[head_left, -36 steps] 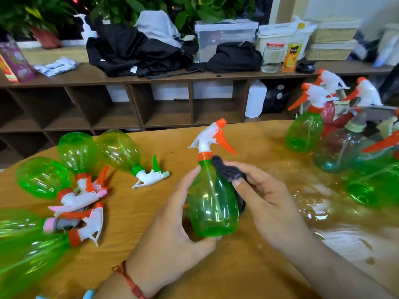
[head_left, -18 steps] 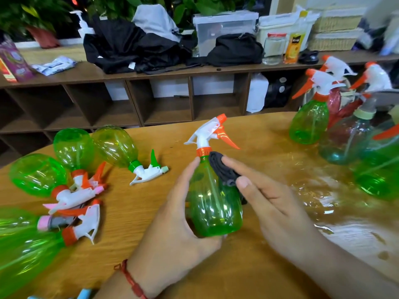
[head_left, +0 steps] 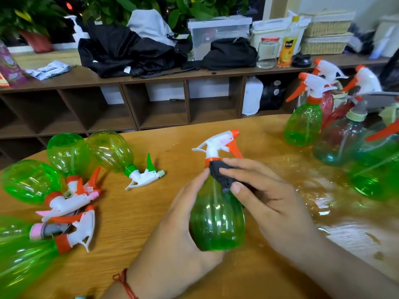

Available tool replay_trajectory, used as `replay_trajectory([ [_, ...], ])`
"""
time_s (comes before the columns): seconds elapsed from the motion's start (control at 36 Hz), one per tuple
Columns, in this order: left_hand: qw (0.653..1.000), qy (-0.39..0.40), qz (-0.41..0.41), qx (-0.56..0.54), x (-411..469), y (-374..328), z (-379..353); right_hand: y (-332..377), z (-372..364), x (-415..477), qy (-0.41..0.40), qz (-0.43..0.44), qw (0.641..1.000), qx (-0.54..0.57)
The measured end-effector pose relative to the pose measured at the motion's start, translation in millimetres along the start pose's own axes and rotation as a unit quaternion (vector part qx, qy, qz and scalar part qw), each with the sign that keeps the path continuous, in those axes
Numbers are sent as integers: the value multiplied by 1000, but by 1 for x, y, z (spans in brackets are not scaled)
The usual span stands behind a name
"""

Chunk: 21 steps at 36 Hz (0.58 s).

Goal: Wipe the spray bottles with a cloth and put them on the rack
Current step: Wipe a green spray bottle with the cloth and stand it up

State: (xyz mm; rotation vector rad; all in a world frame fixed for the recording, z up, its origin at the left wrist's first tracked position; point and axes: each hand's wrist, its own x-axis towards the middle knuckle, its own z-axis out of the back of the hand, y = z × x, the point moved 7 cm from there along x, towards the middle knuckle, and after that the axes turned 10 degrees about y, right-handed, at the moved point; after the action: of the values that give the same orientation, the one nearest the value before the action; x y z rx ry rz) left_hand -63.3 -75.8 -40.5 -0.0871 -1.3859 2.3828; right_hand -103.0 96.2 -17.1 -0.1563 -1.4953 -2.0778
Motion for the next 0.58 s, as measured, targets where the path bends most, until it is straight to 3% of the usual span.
replay_trajectory([
  [0.22,988,-82,51,-120,-1,15,16,16,-14,-4,59,75,992,-83],
  [0.36,977,-109,66,-171,3,15,18,12,-15,-5,69,89,991,-77],
  [0.47,988,-87,39,-119,1,13,17,9,-12,-4,64,86,992,-62],
  [0.58,999,-23,-16,42,-1,-3,9,-2,-3,1,10,17,999,27],
])
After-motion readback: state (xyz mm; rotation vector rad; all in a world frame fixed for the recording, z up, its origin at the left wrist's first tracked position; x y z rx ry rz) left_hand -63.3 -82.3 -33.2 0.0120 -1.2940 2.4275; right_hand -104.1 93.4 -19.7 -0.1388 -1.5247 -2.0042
